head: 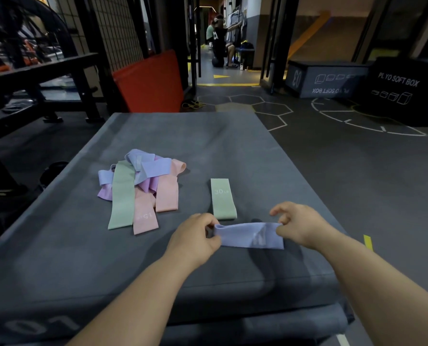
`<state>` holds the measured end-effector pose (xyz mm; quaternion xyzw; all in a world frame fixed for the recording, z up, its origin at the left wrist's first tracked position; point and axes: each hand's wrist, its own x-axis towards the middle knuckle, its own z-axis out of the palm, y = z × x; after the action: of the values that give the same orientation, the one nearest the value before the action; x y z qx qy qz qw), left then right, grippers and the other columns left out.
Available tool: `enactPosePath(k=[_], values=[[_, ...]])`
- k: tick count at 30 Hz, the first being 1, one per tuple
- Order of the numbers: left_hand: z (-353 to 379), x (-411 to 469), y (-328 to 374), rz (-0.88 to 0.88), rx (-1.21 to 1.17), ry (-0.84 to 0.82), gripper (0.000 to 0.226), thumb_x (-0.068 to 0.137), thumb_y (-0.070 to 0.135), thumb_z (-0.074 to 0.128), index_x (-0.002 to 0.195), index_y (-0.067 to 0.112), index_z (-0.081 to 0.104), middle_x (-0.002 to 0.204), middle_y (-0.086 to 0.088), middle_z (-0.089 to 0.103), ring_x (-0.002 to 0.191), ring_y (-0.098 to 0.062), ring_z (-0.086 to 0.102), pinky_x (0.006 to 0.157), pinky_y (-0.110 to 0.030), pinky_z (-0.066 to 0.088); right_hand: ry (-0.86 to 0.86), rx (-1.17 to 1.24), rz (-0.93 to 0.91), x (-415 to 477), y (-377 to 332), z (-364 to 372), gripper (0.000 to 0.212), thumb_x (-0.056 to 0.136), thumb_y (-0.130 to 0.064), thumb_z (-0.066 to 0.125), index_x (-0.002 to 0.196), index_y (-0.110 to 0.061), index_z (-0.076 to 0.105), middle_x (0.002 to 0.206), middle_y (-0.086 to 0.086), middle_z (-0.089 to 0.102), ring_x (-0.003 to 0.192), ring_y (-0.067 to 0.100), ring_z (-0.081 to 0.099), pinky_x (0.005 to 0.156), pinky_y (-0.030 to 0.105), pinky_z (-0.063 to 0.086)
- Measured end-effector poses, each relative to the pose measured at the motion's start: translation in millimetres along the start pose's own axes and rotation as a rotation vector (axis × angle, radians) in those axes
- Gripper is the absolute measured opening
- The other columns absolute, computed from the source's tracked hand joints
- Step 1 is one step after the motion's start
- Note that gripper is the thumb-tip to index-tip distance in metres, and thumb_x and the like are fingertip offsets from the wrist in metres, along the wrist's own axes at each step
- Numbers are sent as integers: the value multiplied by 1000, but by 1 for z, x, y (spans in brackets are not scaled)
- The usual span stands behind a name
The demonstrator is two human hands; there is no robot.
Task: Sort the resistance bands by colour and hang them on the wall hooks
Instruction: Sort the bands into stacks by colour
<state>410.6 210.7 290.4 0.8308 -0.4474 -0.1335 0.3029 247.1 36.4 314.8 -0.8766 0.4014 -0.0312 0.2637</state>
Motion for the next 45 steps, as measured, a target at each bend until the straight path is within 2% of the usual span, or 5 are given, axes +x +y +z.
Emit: enactPosePath(k=[12, 17, 34, 41, 45], values=[[-22, -10, -11, 306, 104, 177, 14, 72, 21, 71, 80, 32, 67, 76, 14, 56, 82, -4, 47, 76, -26, 36, 61, 330, 1, -7, -10, 3, 26, 83, -5, 58, 75, -27, 68, 69, 5, 69, 60, 12, 59, 64, 23, 50], [-23, -13, -14, 388, 273, -30, 11, 75, 26, 68, 85, 31, 67, 79, 20, 57, 91, -4, 45, 82, -27, 33, -119, 524, 73, -10, -12, 3, 19, 90, -3, 53, 83, -12, 68, 87, 14, 72, 79, 19, 70, 58, 22, 52], [-10, -14, -12, 186, 182, -187, 15, 79, 35, 68, 93, 31, 64, 81, 20, 57, 88, -3, 50, 82, -22, 45, -167, 357, 150, -10, -11, 10, 25, 73, -3, 75, 93, -11, 64, 77, 13, 73, 64, 15, 68, 62, 25, 58], [-8, -13, -14, 37, 123, -241, 54, 76, 36, 69, 126, 34, 48, 120, 16, 51, 98, -8, 50, 90, -27, 46, -99, 445, 40, -11, -14, 7, 11, 78, -1, 72, 84, -6, 63, 67, 7, 69, 57, 12, 61, 53, 20, 47], [-7, -14, -11, 11, 122, -245, 22, 75, 33, 66, 95, 30, 59, 93, 11, 60, 83, -14, 57, 76, -33, 51, 22, 561, -49, -11, -26, 14, 8, 80, 0, 70, 84, -4, 64, 67, 5, 65, 55, 14, 49, 53, 21, 41]])
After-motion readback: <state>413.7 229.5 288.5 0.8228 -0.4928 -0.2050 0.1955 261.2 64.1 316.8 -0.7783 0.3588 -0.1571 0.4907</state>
